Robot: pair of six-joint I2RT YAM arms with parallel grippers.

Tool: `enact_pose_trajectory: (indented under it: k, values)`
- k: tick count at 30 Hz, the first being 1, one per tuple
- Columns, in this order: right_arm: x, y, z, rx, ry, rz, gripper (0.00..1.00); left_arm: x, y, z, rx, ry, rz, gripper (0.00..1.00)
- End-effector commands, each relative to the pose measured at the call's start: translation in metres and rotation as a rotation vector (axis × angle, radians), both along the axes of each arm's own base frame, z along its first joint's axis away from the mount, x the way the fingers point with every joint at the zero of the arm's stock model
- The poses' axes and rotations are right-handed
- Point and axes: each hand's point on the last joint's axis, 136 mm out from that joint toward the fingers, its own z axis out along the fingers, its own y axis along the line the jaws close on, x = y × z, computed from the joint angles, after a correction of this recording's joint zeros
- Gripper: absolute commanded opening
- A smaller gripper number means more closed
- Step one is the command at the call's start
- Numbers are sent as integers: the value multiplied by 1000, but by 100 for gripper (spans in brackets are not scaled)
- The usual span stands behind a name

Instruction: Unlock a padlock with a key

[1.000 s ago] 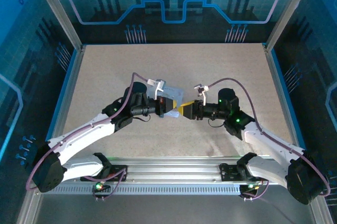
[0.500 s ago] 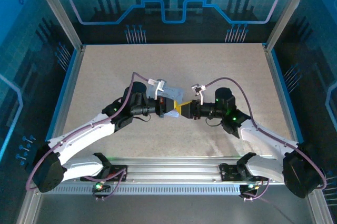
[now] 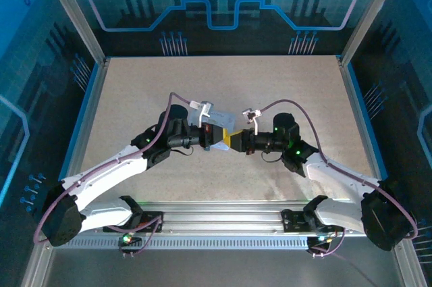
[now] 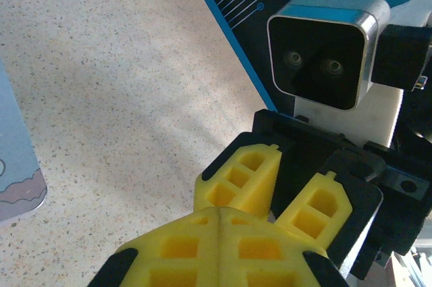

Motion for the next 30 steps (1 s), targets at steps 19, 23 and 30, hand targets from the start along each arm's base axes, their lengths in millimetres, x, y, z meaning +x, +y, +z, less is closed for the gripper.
enact_pose_trajectory:
  k: [19,23,30]
  values:
    - [-4,-5,4,-20,-25,-19,10,6,0,11,-28,-21,6,0]
    - [-4,-6,2,-33,-23,-26,6,7,1,10,-27,-20,11,0]
    - [-2,-10,-11,-95,-2,-51,3,9,11,9,2,-31,49,35]
